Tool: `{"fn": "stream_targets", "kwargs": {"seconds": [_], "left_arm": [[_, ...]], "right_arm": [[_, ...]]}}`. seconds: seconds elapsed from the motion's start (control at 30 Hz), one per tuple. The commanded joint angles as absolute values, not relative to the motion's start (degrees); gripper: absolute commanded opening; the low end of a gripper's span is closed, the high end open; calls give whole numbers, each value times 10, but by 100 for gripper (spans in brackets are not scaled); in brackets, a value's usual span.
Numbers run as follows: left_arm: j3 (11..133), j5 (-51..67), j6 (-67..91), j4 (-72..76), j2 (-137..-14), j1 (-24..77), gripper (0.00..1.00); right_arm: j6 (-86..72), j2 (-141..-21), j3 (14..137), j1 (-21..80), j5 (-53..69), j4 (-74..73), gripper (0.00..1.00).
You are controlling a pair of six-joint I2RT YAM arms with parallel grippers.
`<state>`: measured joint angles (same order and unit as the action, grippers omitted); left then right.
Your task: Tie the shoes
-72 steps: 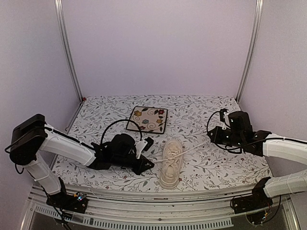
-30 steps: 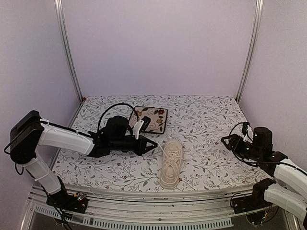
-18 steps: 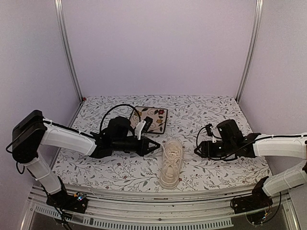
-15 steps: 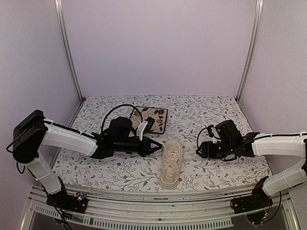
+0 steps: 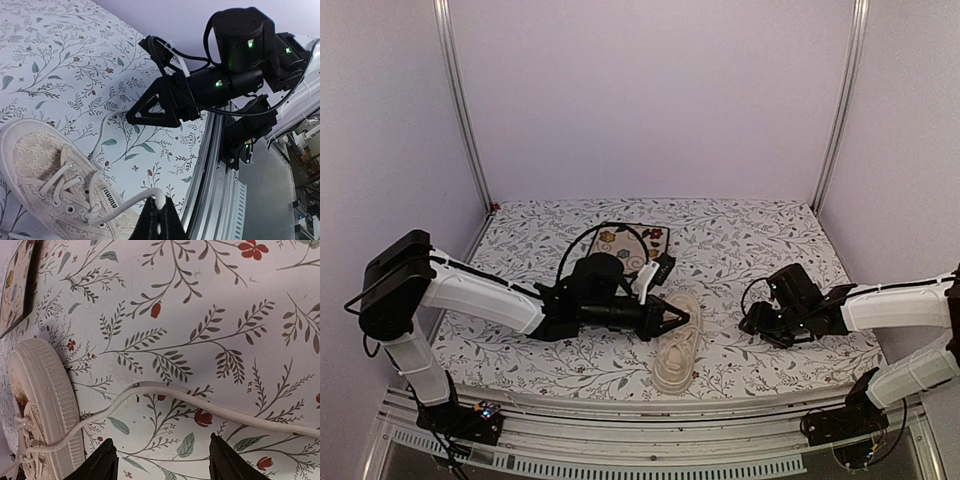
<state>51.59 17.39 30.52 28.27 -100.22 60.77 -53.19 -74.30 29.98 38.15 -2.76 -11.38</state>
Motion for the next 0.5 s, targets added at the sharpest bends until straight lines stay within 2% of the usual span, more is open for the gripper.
{"fn": "stream_targets", "kwargs": {"seconds": [0.0,0.27,0.47], "left_arm": [[511,174,312,304,-994,612,0],[490,163,319,317,-980,613,0],[485,160,318,313,-971,613,0]], "right_arm": [[-569,-777,300,384,-43,-74,64],[-559,-871,345,382,-72,-41,65],[-487,-974,445,367,-106,-51,65]]}}
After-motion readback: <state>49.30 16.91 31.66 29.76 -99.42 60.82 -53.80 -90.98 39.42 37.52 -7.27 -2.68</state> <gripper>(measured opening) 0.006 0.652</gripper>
